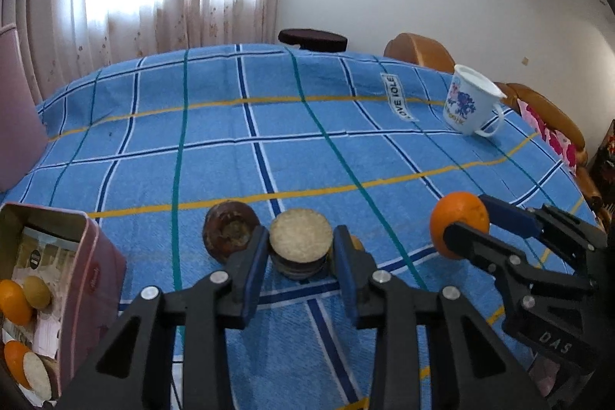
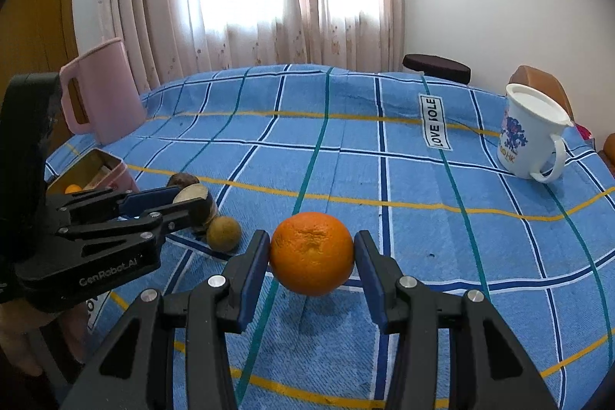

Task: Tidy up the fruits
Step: 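Grasp the cut beige root slice with the left tool while the right tool holds the orange, then carry the slice into the tin with the left tool while the right tool releases the orange there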

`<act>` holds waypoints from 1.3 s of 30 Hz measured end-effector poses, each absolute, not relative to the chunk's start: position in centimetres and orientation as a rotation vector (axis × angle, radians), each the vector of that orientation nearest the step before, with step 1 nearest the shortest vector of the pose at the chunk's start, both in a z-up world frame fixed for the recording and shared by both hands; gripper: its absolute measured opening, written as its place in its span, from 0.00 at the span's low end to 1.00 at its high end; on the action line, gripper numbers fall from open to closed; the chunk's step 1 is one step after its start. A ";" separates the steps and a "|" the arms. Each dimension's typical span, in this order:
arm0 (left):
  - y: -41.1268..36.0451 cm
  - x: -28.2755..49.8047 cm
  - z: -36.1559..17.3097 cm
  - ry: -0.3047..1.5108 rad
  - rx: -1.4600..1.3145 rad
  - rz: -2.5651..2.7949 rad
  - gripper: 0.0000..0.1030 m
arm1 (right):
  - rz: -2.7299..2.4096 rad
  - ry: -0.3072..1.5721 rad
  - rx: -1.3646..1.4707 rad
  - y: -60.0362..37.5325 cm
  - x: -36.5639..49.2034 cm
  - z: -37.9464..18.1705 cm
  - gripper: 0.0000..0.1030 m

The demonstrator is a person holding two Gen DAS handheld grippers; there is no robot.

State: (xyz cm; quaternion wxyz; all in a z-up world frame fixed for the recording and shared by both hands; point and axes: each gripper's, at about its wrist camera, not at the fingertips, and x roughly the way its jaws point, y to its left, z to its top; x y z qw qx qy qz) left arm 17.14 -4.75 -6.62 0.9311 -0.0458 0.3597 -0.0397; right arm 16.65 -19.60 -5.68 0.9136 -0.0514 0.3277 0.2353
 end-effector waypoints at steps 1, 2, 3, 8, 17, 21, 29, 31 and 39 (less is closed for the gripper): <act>-4.8 17.0 -6.5 0.728 -0.092 -0.085 0.35 | 0.486 0.671 -0.103 -19.7 16.6 -5.6 0.46; -4.8 16.9 -6.5 0.723 -0.089 -0.085 0.35 | 0.487 0.667 -0.100 -19.8 16.6 -5.6 0.46; -4.9 16.7 -6.4 0.719 -0.087 -0.087 0.35 | 0.486 0.660 -0.096 -19.8 16.5 -5.5 0.46; -5.0 16.0 -5.9 0.677 -0.077 -0.088 0.35 | 0.489 0.623 -0.074 -20.4 16.0 -5.0 0.46; -5.7 14.5 -5.1 0.598 -0.033 -0.077 0.35 | 0.490 0.577 -0.059 -21.0 15.4 -4.6 0.46; -5.8 13.9 -4.9 0.575 -0.024 -0.075 0.35 | 0.491 0.546 -0.057 -21.3 14.9 -4.3 0.46; -5.8 12.9 -4.6 0.544 -0.020 -0.073 0.35 | 0.484 0.490 -0.065 -21.3 14.0 -3.7 0.46; -5.8 12.7 -4.5 0.537 -0.019 -0.071 0.35 | 0.482 0.480 -0.068 -21.3 13.9 -3.7 0.46; -5.7 11.6 -4.2 0.496 -0.015 -0.062 0.35 | 0.478 0.423 -0.076 -21.4 12.9 -3.2 0.46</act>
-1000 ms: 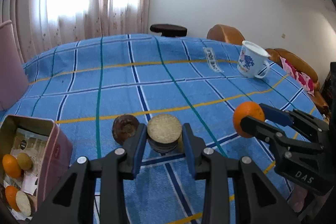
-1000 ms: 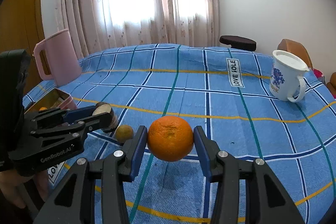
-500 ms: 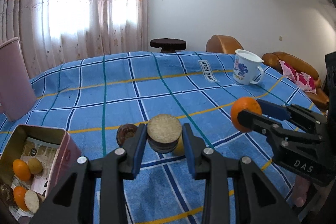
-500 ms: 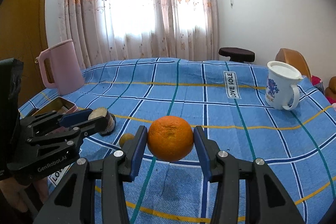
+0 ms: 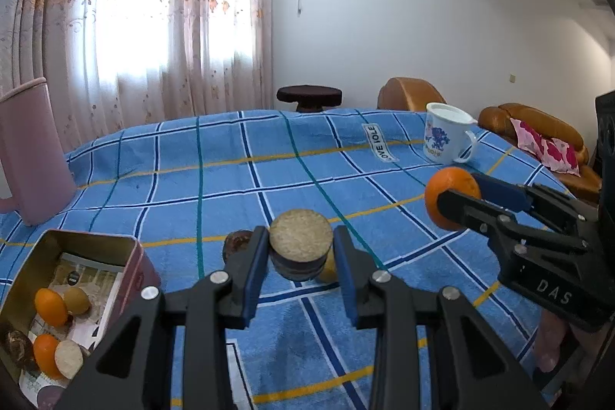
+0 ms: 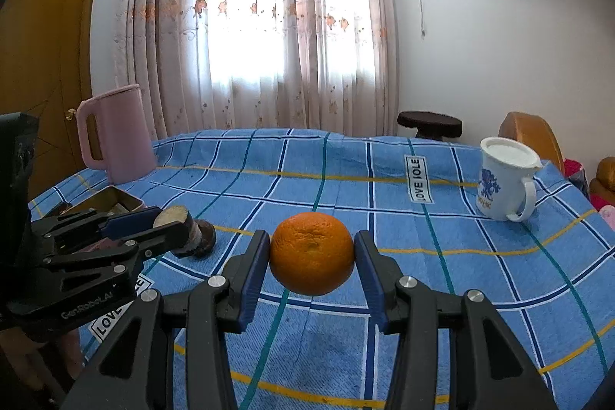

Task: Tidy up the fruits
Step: 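Carry the slice into the tin with the left tool while the right tool releases the orange there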

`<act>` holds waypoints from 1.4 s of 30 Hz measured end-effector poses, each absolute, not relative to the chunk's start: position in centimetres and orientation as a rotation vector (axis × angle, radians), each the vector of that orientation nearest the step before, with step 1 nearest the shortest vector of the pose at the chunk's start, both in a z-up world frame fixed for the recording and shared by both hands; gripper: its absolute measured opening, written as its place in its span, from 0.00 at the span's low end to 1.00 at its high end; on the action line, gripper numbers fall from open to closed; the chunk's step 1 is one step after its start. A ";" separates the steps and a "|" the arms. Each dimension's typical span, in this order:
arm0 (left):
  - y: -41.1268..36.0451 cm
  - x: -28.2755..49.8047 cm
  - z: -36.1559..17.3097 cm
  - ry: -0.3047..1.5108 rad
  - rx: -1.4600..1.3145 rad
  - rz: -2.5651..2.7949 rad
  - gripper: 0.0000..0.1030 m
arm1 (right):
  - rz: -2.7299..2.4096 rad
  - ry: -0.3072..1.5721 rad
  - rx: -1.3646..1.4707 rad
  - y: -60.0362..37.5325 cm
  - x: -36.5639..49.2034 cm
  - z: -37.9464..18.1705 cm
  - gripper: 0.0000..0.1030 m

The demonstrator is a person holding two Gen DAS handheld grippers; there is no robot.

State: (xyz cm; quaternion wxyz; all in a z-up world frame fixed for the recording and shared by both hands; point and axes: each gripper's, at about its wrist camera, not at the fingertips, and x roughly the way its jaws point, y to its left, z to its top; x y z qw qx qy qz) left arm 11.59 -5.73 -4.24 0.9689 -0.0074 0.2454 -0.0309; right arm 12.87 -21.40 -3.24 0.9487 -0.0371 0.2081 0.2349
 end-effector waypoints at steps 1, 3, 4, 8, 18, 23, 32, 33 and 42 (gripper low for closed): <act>-5.7 11.4 -4.2 0.487 -0.015 -0.060 0.35 | 0.477 0.416 -0.076 -21.4 12.8 -3.2 0.46; -5.6 11.1 -4.1 0.478 -0.014 -0.060 0.35 | 0.475 0.396 -0.078 -21.5 12.4 -3.1 0.46; -5.6 10.9 -4.0 0.470 -0.014 -0.058 0.35 | 0.476 0.388 -0.079 -21.6 12.3 -3.0 0.46; -5.5 10.4 -3.8 0.444 -0.009 -0.053 0.35 | 0.476 0.364 -0.078 -21.6 12.0 -2.8 0.46; -5.5 9.3 -3.5 0.401 0.008 -0.044 0.35 | 0.481 0.322 -0.081 -21.7 11.2 -2.6 0.46; -4.9 8.6 -3.2 0.395 -0.001 -0.040 0.35 | 0.506 0.336 -0.080 -20.9 11.2 -2.7 0.46; 0.4 6.1 -1.2 0.362 -0.061 0.032 0.35 | 0.662 0.371 -0.063 -15.6 10.7 -1.6 0.46; 1.1 5.8 -1.0 0.360 -0.065 0.045 0.35 | 0.689 0.374 -0.065 -14.5 10.7 -1.3 0.46; 8.9 4.1 -0.7 0.375 -0.119 0.179 0.35 | 0.859 0.392 -0.105 -6.0 9.6 0.0 0.46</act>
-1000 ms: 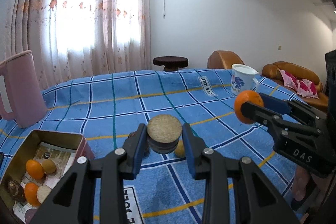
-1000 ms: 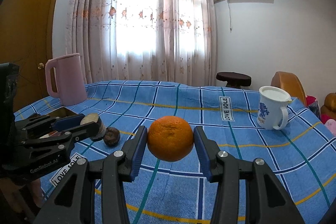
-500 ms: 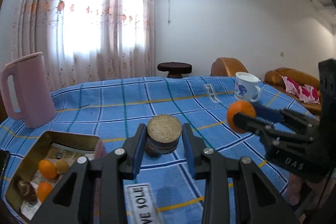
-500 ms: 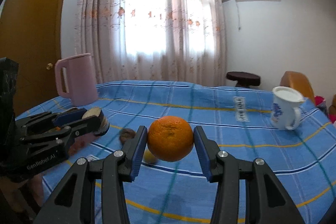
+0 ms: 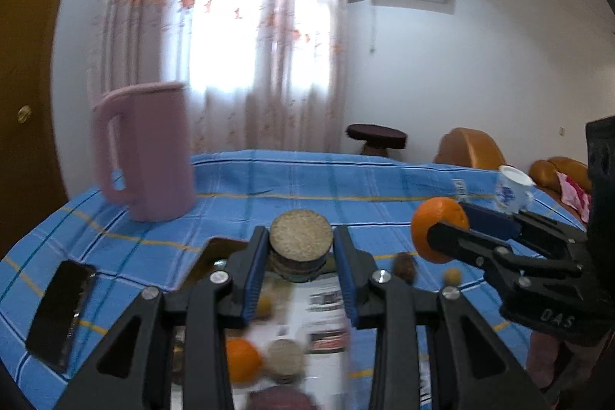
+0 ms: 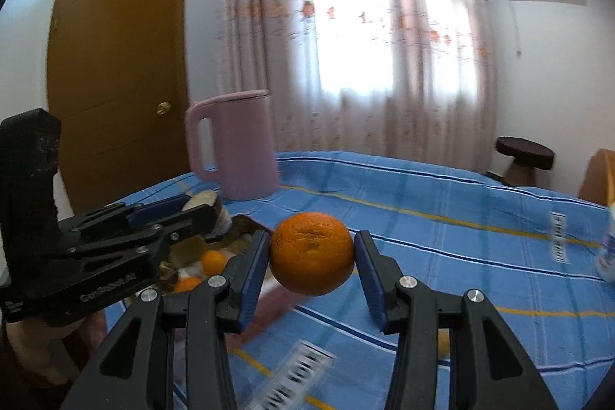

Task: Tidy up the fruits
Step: 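Carry the slice into the tin with the left tool while the right tool releases the orange there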

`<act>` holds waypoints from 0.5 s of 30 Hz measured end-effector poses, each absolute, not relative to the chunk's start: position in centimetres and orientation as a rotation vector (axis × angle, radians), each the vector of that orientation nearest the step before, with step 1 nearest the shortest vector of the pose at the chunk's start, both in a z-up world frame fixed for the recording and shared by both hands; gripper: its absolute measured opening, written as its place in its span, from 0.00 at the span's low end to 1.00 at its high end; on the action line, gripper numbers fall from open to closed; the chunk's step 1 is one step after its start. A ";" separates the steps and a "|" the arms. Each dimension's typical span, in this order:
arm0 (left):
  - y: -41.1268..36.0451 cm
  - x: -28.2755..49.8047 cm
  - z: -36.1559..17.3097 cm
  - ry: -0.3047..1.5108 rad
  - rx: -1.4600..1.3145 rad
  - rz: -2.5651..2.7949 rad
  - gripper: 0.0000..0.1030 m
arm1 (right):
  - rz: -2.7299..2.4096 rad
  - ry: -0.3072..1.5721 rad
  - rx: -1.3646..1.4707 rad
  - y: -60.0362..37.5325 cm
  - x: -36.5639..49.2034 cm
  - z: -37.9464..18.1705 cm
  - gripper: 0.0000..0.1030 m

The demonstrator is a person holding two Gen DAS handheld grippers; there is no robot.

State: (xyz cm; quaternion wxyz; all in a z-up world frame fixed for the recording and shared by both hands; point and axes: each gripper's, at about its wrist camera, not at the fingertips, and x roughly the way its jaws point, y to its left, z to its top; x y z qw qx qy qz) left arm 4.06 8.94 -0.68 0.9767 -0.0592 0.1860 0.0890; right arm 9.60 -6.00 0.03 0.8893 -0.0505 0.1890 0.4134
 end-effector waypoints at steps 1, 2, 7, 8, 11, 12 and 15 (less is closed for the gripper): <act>10.0 3.9 -0.9 0.381 -0.128 0.200 0.35 | 0.876 0.402 -0.111 -4.9 9.5 -0.1 0.46; 10.6 3.8 -1.0 0.385 -0.133 0.214 0.35 | 0.890 0.411 -0.117 -3.9 9.4 -0.3 0.46; 14.2 3.3 -2.3 0.426 -0.171 0.268 0.35 | 0.948 0.464 -0.150 0.4 9.2 -1.9 0.46; 14.6 3.2 -2.6 0.433 -0.175 0.275 0.35 | 0.954 0.473 -0.158 1.0 9.1 -2.2 0.46; 15.7 2.9 -3.3 0.450 -0.190 0.294 0.35 | 0.970 0.500 -0.194 2.9 8.8 -3.3 0.46; 16.0 2.9 -3.5 0.455 -0.193 0.299 0.35 | 0.974 0.507 -0.200 3.3 8.7 -3.5 0.46; 16.6 3.0 -4.1 0.477 -0.201 0.307 0.35 | 0.986 0.526 -0.217 4.3 8.7 -4.1 0.46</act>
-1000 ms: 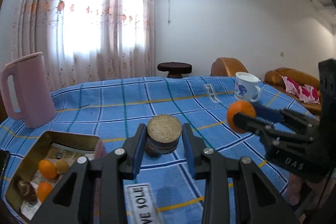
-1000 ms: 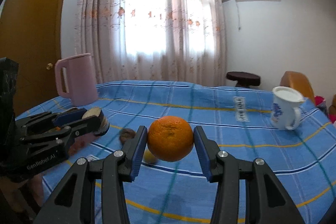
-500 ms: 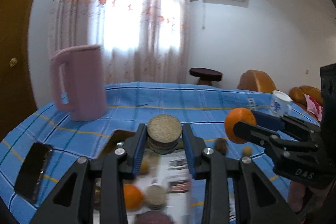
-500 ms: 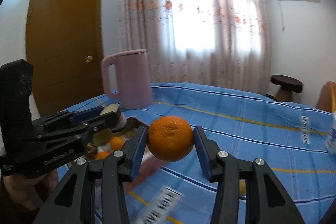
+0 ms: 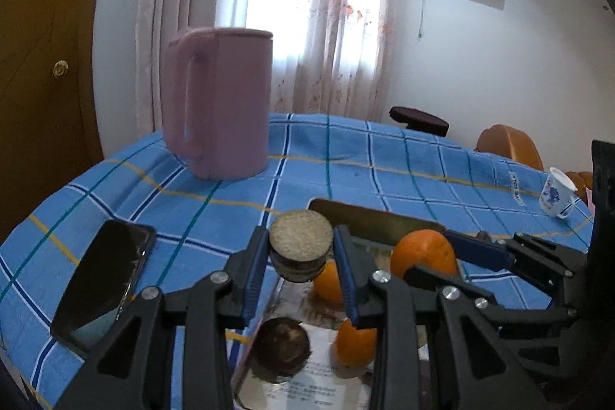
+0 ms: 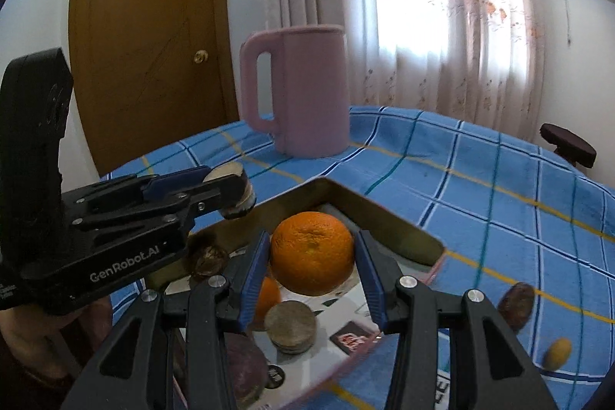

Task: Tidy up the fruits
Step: 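Carry the slice into the tin with the left tool while the right tool releases the orange there, then grasp the small yellow-green fruit with the right tool while the left tool grasps a brown taro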

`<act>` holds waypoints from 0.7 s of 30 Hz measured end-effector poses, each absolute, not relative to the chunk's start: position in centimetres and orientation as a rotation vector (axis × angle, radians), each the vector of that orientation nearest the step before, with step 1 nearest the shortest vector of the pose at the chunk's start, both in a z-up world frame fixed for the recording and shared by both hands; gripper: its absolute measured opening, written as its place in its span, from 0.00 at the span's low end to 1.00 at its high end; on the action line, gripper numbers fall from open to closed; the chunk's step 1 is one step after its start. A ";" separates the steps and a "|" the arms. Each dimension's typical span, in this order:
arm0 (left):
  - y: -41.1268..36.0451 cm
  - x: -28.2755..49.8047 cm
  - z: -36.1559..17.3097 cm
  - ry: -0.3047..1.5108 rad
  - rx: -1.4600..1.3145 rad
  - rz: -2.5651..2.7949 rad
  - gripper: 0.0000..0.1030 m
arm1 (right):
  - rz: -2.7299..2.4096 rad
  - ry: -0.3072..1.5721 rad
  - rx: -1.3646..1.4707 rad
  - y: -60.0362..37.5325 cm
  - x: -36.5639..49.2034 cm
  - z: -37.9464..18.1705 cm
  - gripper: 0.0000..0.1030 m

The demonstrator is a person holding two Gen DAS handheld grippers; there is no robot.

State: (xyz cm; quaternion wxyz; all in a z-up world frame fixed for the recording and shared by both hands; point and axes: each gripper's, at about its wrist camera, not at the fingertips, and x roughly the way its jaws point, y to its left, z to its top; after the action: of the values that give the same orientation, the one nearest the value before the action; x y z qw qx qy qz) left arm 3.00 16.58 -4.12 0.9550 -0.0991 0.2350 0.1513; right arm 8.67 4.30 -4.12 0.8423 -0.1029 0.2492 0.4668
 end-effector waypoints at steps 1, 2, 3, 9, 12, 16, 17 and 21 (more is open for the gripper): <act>16.7 3.1 -4.4 0.486 -0.205 0.306 0.35 | 0.990 0.532 -0.223 4.5 8.7 -4.3 0.46; 16.7 3.1 -4.6 0.493 -0.204 0.306 0.35 | 0.994 0.539 -0.230 4.7 8.6 -4.5 0.46; 16.7 3.2 -4.8 0.499 -0.205 0.305 0.35 | 0.995 0.544 -0.237 4.8 8.5 -4.7 0.47; 16.4 3.4 -4.9 0.502 -0.201 0.309 0.35 | 1.015 0.586 -0.252 5.4 8.5 -5.2 0.49; 16.1 3.2 -4.7 0.490 -0.205 0.299 0.48 | 1.004 0.562 -0.251 4.9 8.4 -4.7 0.62; 15.2 2.9 -4.0 0.459 -0.199 0.291 0.64 | 0.972 0.533 -0.242 2.9 8.3 -3.9 0.63; 14.9 2.9 -3.8 0.458 -0.194 0.282 0.64 | 0.961 0.518 -0.242 1.9 8.2 -3.5 0.63; 13.1 3.0 -3.2 0.449 -0.171 0.250 0.70 | 0.860 0.490 -0.267 -2.3 9.0 -2.7 0.63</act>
State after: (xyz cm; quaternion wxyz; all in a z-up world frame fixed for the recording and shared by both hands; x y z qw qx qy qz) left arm 2.96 13.12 -3.21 0.9636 -0.0842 0.2216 0.1236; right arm 8.97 -2.30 -2.74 0.8716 -0.1276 0.2342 0.4114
